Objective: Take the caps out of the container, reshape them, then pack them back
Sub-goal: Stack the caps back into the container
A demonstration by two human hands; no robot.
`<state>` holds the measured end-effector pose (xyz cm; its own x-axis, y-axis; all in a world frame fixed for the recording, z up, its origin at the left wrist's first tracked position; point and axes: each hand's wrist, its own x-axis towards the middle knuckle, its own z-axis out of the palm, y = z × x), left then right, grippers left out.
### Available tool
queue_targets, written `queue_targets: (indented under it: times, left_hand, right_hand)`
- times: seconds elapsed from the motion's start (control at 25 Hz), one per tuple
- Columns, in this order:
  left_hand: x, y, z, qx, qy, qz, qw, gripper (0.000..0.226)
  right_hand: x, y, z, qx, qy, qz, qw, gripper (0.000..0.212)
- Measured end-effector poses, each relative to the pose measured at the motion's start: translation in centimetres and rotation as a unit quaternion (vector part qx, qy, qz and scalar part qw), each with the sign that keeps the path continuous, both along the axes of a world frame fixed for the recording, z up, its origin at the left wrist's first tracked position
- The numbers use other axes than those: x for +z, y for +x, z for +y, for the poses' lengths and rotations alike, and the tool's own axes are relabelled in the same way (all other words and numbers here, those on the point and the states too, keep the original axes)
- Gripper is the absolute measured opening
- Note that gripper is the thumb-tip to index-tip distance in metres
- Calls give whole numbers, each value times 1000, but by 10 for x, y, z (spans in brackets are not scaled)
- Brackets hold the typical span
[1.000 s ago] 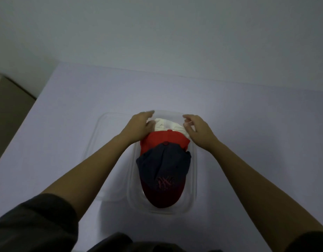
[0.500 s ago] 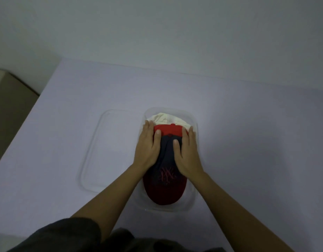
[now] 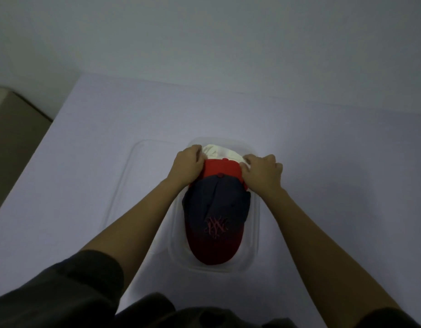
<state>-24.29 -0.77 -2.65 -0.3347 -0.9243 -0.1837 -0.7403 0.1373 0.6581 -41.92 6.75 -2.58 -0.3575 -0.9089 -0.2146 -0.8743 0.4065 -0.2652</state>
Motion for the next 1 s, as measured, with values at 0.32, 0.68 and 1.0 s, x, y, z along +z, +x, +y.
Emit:
queue_targets:
  times: [0.32, 0.68, 1.0]
  left_hand:
    - [-3, 2, -20, -78, 10, 25, 997, 31]
    - [-3, 2, -35, -162, -35, -103, 981, 28]
    - [-9, -6, -35, -118, 1, -141, 983, 47]
  right_hand:
    - [-4, -15, -8, 28, -50, -88, 994, 29]
    - [-2, -15, -17, 65, 14, -85, 994, 27]
    - [-1, -11, -23, 79, 39, -12, 996, 36]
